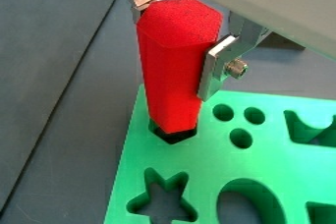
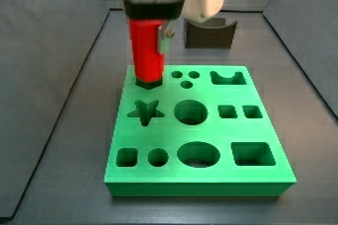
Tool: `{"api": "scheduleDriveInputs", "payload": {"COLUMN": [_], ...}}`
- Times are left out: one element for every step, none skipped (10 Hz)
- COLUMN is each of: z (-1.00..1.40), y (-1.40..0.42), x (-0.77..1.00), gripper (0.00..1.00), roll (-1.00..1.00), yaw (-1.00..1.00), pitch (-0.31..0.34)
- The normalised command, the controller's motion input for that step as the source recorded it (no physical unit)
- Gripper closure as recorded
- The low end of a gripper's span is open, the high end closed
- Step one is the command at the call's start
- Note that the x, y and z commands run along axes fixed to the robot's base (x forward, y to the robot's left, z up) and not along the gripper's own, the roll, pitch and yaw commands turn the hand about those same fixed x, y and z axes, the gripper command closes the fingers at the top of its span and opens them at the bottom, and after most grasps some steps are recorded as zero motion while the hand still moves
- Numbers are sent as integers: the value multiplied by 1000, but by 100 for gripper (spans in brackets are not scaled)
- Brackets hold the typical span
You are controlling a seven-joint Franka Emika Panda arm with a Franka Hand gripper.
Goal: Insert the hexagon object.
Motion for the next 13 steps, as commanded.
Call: {"api": "scheduleDriveInputs", "payload": {"z": [-446,-363,-363,-606,-683,-751,-766,-743,-451,-209,-117,-246,-346], "y": [-14,0,0,-23,-186,-134,-86,0,97,114,17,0,0], "x": [131,0,-137,0,0,0,43,146,9,-106,-160,-117,-397], "gripper": [100,100,100,100,100,100,100,100,100,100,100,100,100], "roll": [-93,0,114,170,116,44,41,41,39,17,3,26,114], "yaw": [-243,-154,0,440,589,666,629,500,240,80,0,0,63], "pitch": [-86,0,0,-66,-134,-197,-194,-161,-54,-43,-6,-49,-103]}}
